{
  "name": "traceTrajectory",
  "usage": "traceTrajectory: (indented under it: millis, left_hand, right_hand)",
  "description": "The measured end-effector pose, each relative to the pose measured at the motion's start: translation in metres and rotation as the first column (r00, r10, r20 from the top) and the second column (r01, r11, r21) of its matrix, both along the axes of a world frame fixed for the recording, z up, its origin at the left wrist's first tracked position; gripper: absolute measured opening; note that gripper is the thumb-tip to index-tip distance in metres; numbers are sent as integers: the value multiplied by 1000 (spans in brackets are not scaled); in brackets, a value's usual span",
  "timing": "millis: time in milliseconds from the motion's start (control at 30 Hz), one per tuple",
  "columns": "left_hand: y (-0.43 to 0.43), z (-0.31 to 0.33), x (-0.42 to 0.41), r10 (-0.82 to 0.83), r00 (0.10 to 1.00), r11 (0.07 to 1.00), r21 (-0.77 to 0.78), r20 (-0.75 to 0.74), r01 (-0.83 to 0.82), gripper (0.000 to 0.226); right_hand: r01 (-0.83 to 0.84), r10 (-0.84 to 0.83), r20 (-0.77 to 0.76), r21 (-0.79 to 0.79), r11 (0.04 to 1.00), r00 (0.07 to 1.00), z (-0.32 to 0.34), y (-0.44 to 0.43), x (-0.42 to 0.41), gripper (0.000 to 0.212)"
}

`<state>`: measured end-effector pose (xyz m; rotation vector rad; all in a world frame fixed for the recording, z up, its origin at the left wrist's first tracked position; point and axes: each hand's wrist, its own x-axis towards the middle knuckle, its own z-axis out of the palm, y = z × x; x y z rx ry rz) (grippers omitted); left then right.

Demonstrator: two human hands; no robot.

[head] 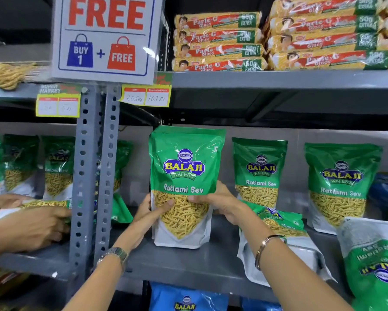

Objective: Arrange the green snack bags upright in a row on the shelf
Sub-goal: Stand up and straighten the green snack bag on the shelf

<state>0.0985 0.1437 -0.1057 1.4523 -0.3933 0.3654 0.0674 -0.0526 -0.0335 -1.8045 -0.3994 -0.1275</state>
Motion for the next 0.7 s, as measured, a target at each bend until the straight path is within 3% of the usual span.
traceTrajectory:
  millis: [100,300,700]
  left_hand:
    - [0,-1,-4,-6,1000,1000,-26,16,6,51]
    - [-1,-3,-20,-11,1000,1000,0,20,11,77]
    - [4,-1,-61,4,1000,1000,25,10,-4,83]
  right_hand:
    - [8,-8,6,-6,1000,1000,-2,0,-6,63]
    - [36,-35,25,-39,999,999,-3,-3,-18,57]
    - [67,-61,84,-72,995,995,-8,-2,-51,57]
